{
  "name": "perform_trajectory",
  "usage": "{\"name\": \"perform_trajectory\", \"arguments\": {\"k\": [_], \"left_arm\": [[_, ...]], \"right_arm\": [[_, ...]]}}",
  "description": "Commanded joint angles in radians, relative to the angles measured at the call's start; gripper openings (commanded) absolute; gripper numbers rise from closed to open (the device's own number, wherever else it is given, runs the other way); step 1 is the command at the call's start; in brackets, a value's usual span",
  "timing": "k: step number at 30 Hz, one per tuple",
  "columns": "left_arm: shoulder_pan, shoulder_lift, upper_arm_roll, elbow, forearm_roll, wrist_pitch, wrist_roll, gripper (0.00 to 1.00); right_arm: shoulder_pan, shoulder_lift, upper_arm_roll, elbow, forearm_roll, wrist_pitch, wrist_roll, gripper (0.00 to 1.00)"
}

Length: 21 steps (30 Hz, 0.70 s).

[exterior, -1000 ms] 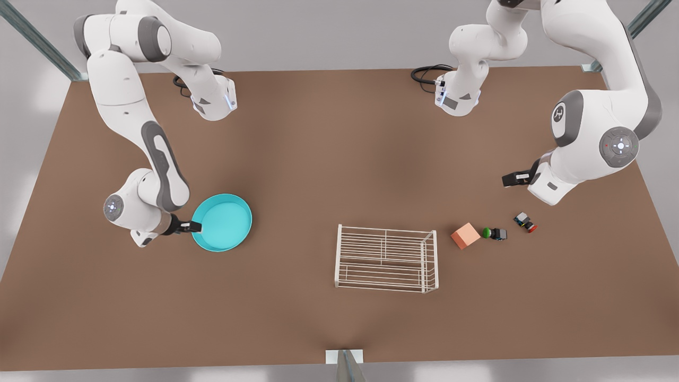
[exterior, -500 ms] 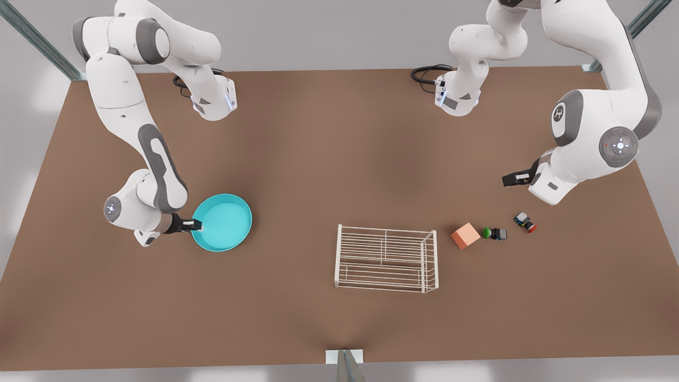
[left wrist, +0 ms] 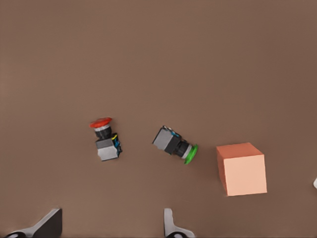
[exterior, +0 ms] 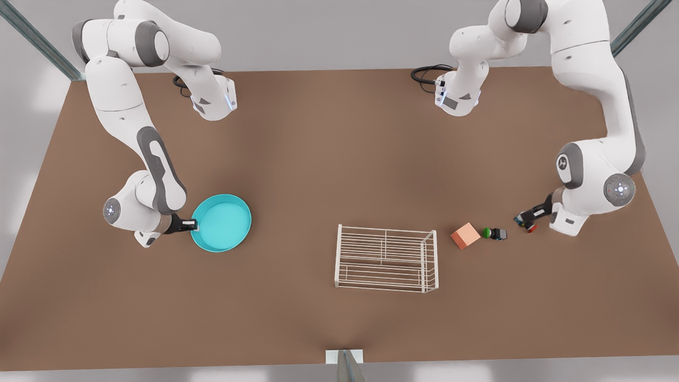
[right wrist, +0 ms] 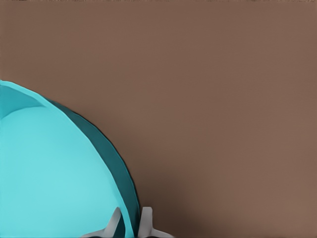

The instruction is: Place the plate on the shelf with right arm and place the red button switch in the plate with left arm

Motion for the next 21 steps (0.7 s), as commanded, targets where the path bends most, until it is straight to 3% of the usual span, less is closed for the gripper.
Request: {"name": "perform_trajectory", "arguments": {"k": [1,5,10,15,21], "left_arm": [[-0.01,-0.101,-0.008,-0.2,-0.042,0.318,-0.029,1.0],[-0.047,-0.141,-0.008,-0.311,-0.008,0.326,-0.189,1.0],[-0.007,-0.011,0.001,-0.305,0.067,0.498,-0.122,1.0],[0.08,0.116,-0.007,-0.283,-0.005,0.644,0.163,1.0],[0.087,0.21,-0.005,-0.297,-0.008,0.789,0.162,1.0]], "right_arm": [[0.001,0.0,0.0,0.001,-0.002,-0.002,-0.039,0.23],[0.003,-0.018,0.0,0.003,-0.003,-0.018,-0.041,0.19],[0.003,-0.041,0.0,0.009,-0.003,-0.053,-0.042,0.17],[0.005,-0.106,0.006,0.057,0.001,-0.173,-0.041,0.17],[0.006,-0.184,0.113,0.087,0.003,-0.222,-0.016,0.17]]}}
